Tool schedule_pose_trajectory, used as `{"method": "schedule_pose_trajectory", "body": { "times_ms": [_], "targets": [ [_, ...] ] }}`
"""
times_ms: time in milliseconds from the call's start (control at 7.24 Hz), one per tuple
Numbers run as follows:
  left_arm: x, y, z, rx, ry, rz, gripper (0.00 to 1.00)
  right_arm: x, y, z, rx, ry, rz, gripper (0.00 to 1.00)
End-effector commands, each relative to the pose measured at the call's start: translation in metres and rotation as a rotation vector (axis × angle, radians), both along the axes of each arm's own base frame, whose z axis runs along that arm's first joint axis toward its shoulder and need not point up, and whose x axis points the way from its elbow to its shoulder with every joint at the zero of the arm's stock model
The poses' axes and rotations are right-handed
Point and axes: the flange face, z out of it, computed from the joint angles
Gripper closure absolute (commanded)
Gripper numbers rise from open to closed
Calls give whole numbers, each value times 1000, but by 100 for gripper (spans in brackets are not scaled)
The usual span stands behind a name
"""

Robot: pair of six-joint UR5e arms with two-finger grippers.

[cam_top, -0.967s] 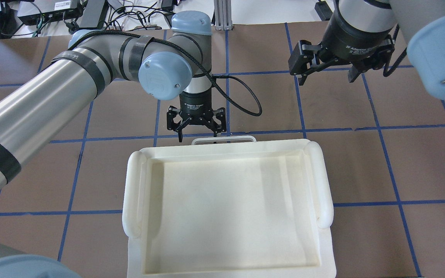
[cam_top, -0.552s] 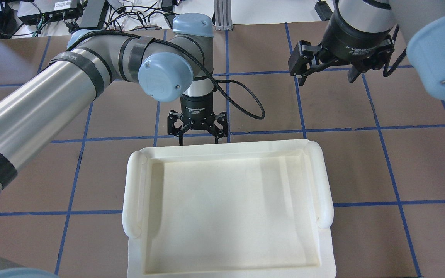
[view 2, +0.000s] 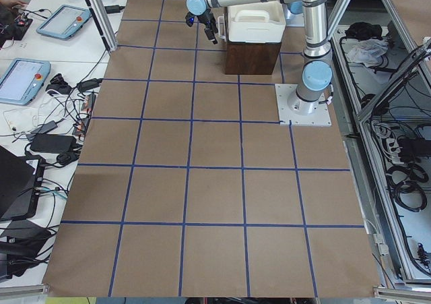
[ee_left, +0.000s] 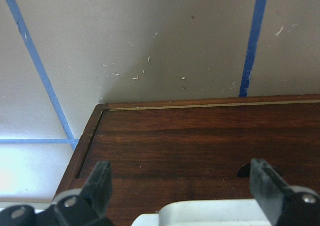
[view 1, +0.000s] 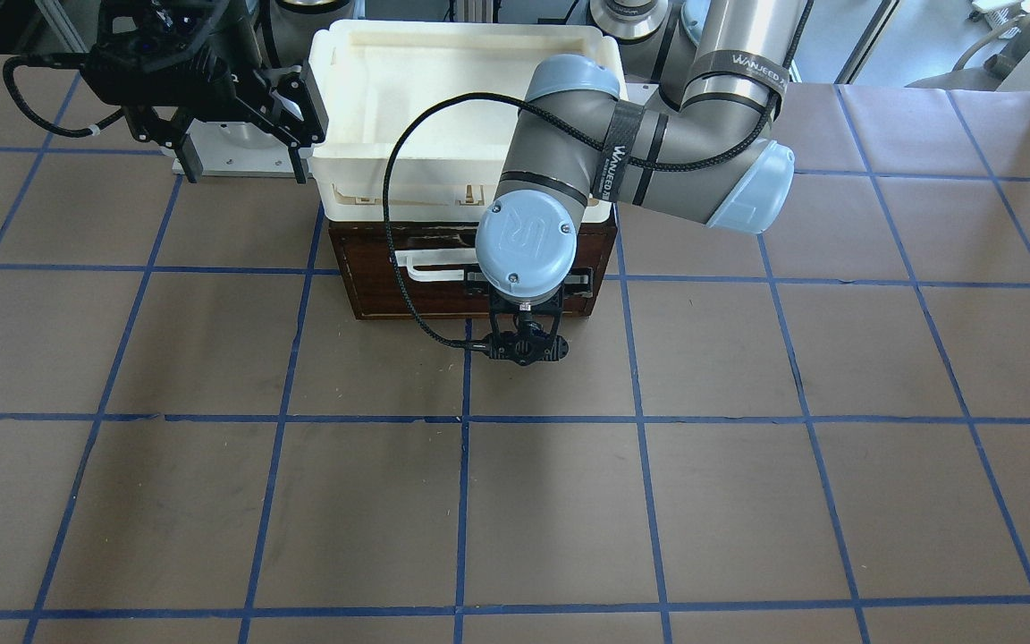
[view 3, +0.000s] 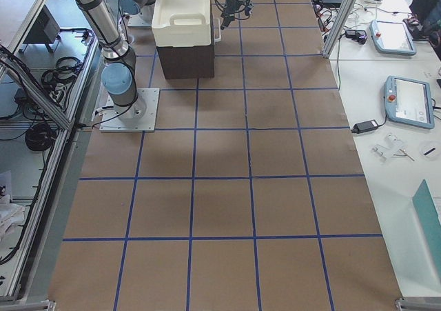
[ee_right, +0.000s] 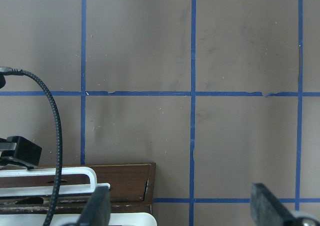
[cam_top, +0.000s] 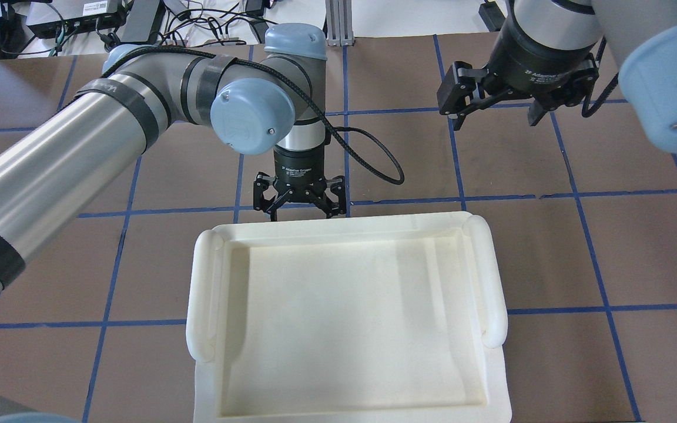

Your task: Put scissors in drawer and close it

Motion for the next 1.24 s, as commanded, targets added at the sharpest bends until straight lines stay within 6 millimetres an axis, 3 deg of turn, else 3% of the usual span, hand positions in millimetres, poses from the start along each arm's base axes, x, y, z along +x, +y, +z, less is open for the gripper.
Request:
{"method": "schedule_pose_trajectory", "body": {
  "times_ms": [0,276,552,828,1105],
  "targets": [
    [1,0,0,3,-1,1,0,0,0,1,-4,-2,0,0],
    [1,0,1,1,-3,0,0,-1,-1,2,-9,-1,-2,0],
    [8,-15,16,-43,9,16,0,1,-1,0,-5,-13,0,0],
    [38,-55,60,-144,34,68,0,5,0,-1,2,-42,6,0],
    [88,-64,95,-217,-12,-8,0,5,0,0,1,-36,3,0]
  ]
}}
